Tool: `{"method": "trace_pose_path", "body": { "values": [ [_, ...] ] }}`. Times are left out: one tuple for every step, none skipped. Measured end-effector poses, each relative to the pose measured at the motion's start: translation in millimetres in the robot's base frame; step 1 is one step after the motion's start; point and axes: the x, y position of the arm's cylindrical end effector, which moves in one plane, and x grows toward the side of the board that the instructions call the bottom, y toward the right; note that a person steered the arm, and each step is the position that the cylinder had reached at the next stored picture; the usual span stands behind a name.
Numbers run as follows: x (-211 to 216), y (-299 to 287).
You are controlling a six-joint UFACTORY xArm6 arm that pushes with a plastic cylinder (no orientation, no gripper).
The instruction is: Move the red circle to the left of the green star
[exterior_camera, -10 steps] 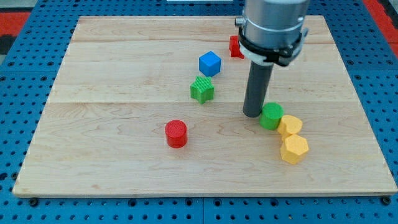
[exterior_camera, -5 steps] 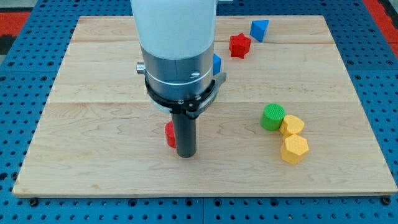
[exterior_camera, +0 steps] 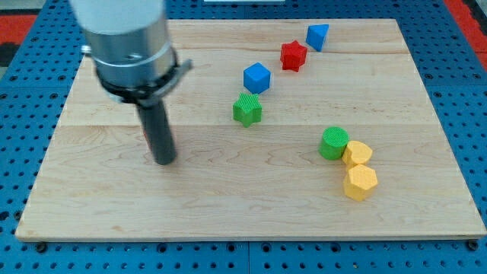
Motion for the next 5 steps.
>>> {"method": "trace_pose_path", "body": {
  "values": [
    [-13, -9],
    [-7, -34],
    [-8, -80],
    [-26, -16],
    [-53, 30]
  ]
}}
